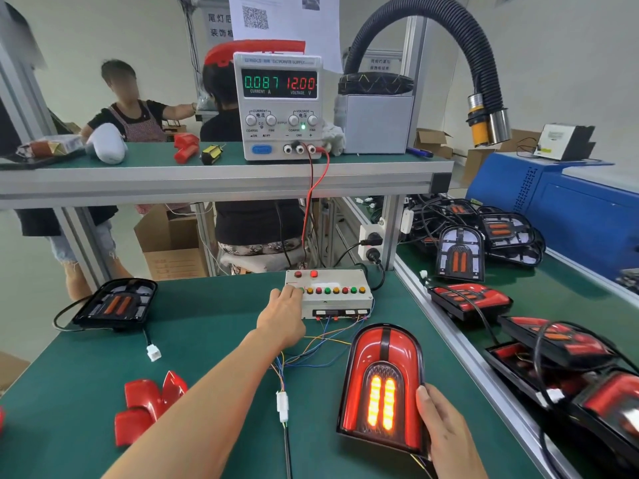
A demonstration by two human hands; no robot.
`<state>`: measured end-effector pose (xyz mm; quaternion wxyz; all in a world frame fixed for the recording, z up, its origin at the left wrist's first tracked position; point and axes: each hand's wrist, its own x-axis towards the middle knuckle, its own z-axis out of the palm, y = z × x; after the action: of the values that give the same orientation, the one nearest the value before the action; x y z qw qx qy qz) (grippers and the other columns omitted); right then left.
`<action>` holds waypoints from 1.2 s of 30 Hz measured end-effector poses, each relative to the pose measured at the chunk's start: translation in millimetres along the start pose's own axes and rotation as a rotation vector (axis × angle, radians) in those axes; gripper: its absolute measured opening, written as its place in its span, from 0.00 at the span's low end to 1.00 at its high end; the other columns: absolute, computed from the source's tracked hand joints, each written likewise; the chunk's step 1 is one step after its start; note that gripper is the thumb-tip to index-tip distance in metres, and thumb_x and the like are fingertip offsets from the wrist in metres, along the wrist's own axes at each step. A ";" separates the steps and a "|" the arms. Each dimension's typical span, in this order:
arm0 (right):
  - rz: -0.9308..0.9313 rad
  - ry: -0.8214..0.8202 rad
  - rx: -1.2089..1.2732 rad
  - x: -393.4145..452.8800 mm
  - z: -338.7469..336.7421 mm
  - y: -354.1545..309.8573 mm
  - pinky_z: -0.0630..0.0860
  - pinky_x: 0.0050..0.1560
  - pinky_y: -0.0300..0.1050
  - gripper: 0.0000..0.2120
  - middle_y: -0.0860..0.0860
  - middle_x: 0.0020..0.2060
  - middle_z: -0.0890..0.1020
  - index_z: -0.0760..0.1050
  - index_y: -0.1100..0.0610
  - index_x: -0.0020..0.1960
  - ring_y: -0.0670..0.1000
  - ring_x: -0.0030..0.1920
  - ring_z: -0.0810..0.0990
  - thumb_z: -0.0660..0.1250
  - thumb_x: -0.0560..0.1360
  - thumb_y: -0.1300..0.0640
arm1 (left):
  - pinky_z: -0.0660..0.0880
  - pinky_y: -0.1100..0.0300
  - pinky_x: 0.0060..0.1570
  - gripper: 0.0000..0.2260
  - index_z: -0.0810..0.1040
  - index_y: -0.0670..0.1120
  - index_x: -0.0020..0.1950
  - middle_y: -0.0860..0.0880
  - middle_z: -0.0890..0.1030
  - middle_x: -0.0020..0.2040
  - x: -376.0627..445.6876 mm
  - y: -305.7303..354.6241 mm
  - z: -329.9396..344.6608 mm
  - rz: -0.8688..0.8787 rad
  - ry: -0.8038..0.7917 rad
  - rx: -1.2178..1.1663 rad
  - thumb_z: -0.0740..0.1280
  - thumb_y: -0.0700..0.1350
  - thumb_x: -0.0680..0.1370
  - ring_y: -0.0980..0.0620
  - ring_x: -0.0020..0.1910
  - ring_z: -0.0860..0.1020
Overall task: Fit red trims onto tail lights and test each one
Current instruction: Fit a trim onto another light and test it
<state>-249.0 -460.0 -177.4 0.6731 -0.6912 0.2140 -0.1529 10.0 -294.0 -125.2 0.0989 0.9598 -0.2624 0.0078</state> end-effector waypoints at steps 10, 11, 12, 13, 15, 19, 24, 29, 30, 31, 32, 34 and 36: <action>0.000 -0.013 0.003 2.7 -2.8 5.5 0.84 0.41 0.40 0.23 0.51 0.46 0.88 0.80 0.52 0.59 0.49 0.47 0.87 0.60 0.75 0.38 | 0.75 0.51 0.61 0.33 0.57 0.51 0.80 0.45 0.61 0.71 2.1 3.7 1.2 0.000 -0.008 0.017 0.64 0.38 0.77 0.42 0.67 0.62; 0.000 -0.015 0.003 2.9 -2.8 6.2 0.84 0.40 0.40 0.23 0.51 0.46 0.88 0.80 0.52 0.59 0.49 0.47 0.87 0.60 0.75 0.38 | 0.76 0.51 0.60 0.34 0.57 0.52 0.80 0.45 0.60 0.71 2.1 5.3 1.4 -0.004 -0.007 0.023 0.64 0.37 0.76 0.42 0.67 0.61; 0.002 -0.017 0.001 2.9 -2.7 6.8 0.84 0.40 0.40 0.22 0.51 0.46 0.88 0.80 0.52 0.59 0.49 0.47 0.87 0.60 0.75 0.38 | 0.77 0.52 0.58 0.34 0.56 0.53 0.80 0.44 0.60 0.71 2.2 6.7 1.6 -0.009 -0.007 0.030 0.64 0.37 0.76 0.42 0.67 0.61; 0.004 -0.020 -0.002 3.1 -2.6 6.9 0.83 0.40 0.40 0.22 0.50 0.46 0.88 0.80 0.52 0.59 0.48 0.47 0.87 0.60 0.75 0.38 | 0.77 0.52 0.57 0.35 0.56 0.53 0.80 0.44 0.59 0.71 2.8 8.0 2.0 -0.016 -0.005 0.038 0.64 0.38 0.76 0.42 0.67 0.61; 0.000 -0.024 -0.008 3.6 -2.6 7.6 0.84 0.41 0.41 0.22 0.51 0.46 0.88 0.80 0.53 0.59 0.49 0.47 0.87 0.60 0.75 0.39 | 0.77 0.53 0.56 0.35 0.56 0.54 0.80 0.44 0.59 0.71 4.0 9.6 2.5 -0.027 0.000 0.046 0.65 0.38 0.76 0.42 0.68 0.61; -0.022 -0.019 -0.026 3.1 -3.1 9.4 0.84 0.45 0.44 0.23 0.50 0.47 0.88 0.80 0.51 0.58 0.50 0.49 0.87 0.59 0.75 0.37 | 0.77 0.52 0.56 0.34 0.57 0.54 0.80 0.44 0.59 0.70 5.9 9.8 3.6 -0.039 0.002 0.042 0.64 0.39 0.76 0.42 0.67 0.61; -0.007 -0.032 0.010 1.8 -3.2 8.4 0.85 0.47 0.46 0.21 0.51 0.49 0.88 0.80 0.49 0.58 0.51 0.51 0.87 0.59 0.75 0.37 | 0.76 0.51 0.58 0.32 0.60 0.55 0.80 0.44 0.60 0.69 9.1 11.0 1.5 -0.066 -0.012 0.018 0.63 0.39 0.77 0.42 0.67 0.61; -0.013 -0.026 0.037 0.4 -2.7 6.3 0.83 0.53 0.50 0.19 0.50 0.51 0.88 0.81 0.46 0.57 0.50 0.53 0.87 0.60 0.76 0.38 | 0.74 0.50 0.61 0.33 0.58 0.56 0.80 0.44 0.59 0.71 11.2 12.2 0.5 -0.087 -0.026 0.012 0.63 0.39 0.77 0.42 0.69 0.60; -0.010 -0.031 0.042 0.1 -2.4 6.2 0.84 0.52 0.48 0.18 0.50 0.51 0.88 0.81 0.45 0.57 0.50 0.54 0.87 0.59 0.77 0.38 | 0.74 0.50 0.61 0.33 0.58 0.55 0.80 0.43 0.59 0.72 10.5 12.3 1.0 -0.086 -0.027 0.012 0.64 0.39 0.77 0.41 0.69 0.60; -0.007 -0.038 0.042 -0.4 -2.0 6.0 0.84 0.51 0.48 0.17 0.49 0.52 0.87 0.81 0.43 0.57 0.49 0.54 0.86 0.59 0.78 0.38 | 0.74 0.50 0.61 0.34 0.57 0.55 0.80 0.43 0.58 0.72 10.0 12.3 1.5 -0.085 -0.026 0.010 0.64 0.39 0.77 0.41 0.69 0.59; -0.004 -0.045 0.037 -0.8 -1.9 6.0 0.84 0.51 0.48 0.16 0.49 0.52 0.87 0.81 0.41 0.56 0.49 0.54 0.86 0.59 0.78 0.38 | 0.75 0.50 0.61 0.34 0.57 0.55 0.80 0.43 0.58 0.72 9.8 12.4 2.2 -0.086 -0.023 0.005 0.65 0.39 0.76 0.41 0.70 0.59; -0.005 -0.048 0.038 -1.9 -1.1 4.9 0.84 0.53 0.52 0.15 0.50 0.52 0.87 0.81 0.41 0.55 0.50 0.54 0.86 0.59 0.79 0.37 | 0.74 0.50 0.61 0.34 0.58 0.55 0.80 0.42 0.58 0.73 9.9 12.2 3.9 -0.091 -0.009 -0.006 0.65 0.39 0.76 0.40 0.70 0.59; -0.010 -0.040 0.035 -1.6 -1.2 3.8 0.85 0.52 0.53 0.15 0.51 0.51 0.87 0.81 0.41 0.54 0.51 0.53 0.87 0.59 0.78 0.37 | 0.74 0.50 0.61 0.33 0.60 0.55 0.79 0.42 0.58 0.73 10.5 12.1 5.2 -0.092 0.001 -0.007 0.64 0.39 0.76 0.40 0.70 0.59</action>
<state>-251.3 -460.2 -181.1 0.6885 -0.6832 0.1944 -0.1463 12.8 -310.5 -127.3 0.1026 0.9705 -0.2181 0.0026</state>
